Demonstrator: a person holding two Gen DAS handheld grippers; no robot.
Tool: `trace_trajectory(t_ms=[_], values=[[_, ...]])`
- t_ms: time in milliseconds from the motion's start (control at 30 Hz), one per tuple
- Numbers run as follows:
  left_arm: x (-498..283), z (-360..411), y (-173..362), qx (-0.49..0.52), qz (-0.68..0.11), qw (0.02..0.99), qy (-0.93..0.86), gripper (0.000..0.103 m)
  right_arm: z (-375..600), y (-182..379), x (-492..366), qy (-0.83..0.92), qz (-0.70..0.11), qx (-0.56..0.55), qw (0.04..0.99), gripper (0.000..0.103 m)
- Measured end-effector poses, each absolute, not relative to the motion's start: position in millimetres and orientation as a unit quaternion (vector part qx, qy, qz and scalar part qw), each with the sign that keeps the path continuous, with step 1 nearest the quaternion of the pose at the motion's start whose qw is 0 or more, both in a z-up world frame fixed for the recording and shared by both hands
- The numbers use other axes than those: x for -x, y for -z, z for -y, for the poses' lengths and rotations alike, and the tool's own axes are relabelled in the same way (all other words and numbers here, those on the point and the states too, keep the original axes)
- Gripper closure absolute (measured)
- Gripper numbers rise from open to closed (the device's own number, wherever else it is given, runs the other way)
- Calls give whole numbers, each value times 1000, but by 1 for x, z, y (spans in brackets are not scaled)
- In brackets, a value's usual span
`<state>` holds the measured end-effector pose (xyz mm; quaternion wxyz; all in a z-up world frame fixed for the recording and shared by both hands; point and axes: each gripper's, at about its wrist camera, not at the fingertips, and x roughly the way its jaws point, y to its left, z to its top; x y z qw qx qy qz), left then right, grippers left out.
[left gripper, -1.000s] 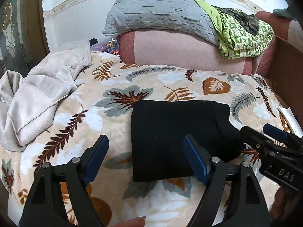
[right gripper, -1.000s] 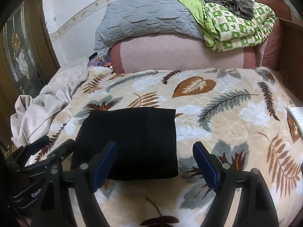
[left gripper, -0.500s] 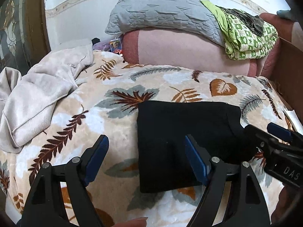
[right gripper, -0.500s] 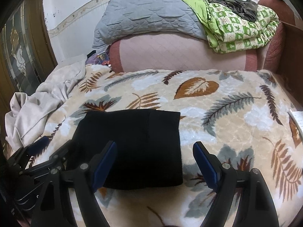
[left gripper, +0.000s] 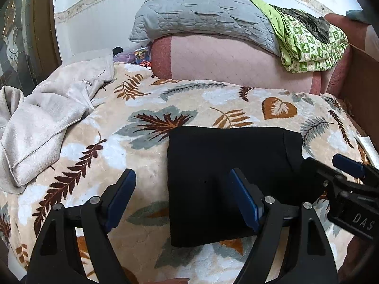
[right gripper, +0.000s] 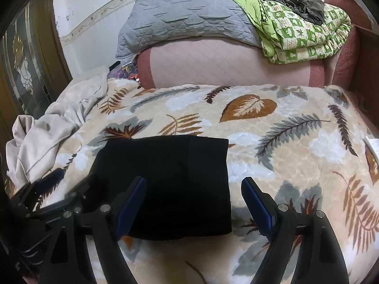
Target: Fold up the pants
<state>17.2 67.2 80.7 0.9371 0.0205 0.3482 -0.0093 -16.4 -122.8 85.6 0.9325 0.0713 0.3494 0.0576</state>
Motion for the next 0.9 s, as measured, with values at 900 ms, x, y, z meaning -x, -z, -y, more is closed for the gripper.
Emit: trace_trajectory(t_ms=[900], values=[[-17, -67, -77, -17, -351, 936, 8, 22, 117, -82, 15, -70, -353, -70, 930, 20]])
